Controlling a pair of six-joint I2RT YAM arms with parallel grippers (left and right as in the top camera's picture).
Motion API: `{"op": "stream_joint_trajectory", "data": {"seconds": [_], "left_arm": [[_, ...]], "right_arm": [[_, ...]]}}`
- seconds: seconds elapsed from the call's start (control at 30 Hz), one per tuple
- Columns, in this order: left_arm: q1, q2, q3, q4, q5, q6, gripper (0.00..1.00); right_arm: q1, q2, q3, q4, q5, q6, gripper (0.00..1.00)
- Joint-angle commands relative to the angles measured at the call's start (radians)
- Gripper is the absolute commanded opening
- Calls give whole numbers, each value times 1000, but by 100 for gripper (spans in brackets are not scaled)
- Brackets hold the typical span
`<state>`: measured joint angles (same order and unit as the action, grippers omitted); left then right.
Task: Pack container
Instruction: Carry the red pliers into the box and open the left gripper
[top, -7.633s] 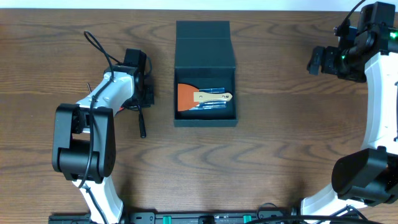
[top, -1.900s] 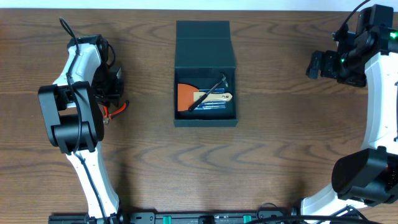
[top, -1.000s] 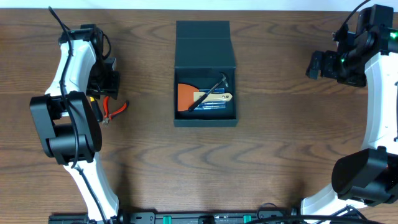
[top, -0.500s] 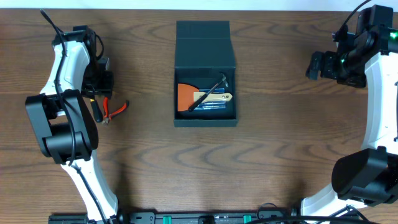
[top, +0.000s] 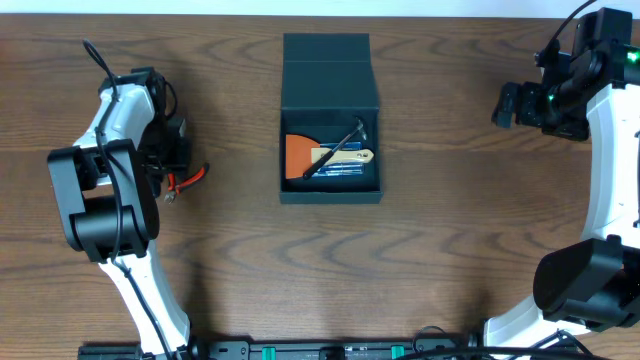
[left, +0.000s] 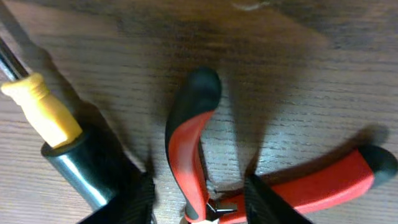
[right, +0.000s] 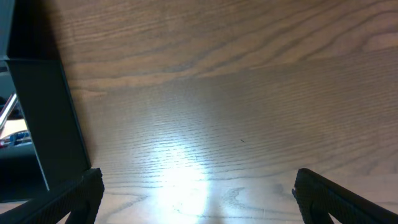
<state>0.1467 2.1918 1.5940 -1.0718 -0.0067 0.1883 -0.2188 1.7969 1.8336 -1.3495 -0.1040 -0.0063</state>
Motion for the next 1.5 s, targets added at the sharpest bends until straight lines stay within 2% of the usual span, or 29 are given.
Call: {"op": "stream_joint_trajectory", "data": {"seconds": [0.0,0.2,0.33,0.5,0.7,0.8,0.93,1.07,1.23,1.47], "left_arm": [[1,15,-5,5,-4,16,38],[1,15,-5,11,0,17,15],[-2,15,-4,-6,19,32,6],[-11,-14,40,-85,24,39,6],[-42,-133,237,-211,22,39,6],[-84,-227,327,-225,22,51,6],[-195,-368,379,-168,23,125,6],[-366,-455,379,-92,23,242,6],[-588,-430,359,-63,22,386,6],[-706,-261,319,-62,22,402,6]], "right_arm": [[0,-5,9,-3,-5,18,99],[0,-5,9,-5,-6,18,99],[0,-5,9,-5,-5,18,99],[0,-5,9,-2,-5,18,99],[0,-5,9,7,-17,18,99],[0,-5,9,13,-33,18,99],[0,-5,9,19,-35,18,99],[0,-5,9,23,-35,18,99],[0,-5,9,23,-35,17,99],[0,-5,9,21,-35,17,99]]}}
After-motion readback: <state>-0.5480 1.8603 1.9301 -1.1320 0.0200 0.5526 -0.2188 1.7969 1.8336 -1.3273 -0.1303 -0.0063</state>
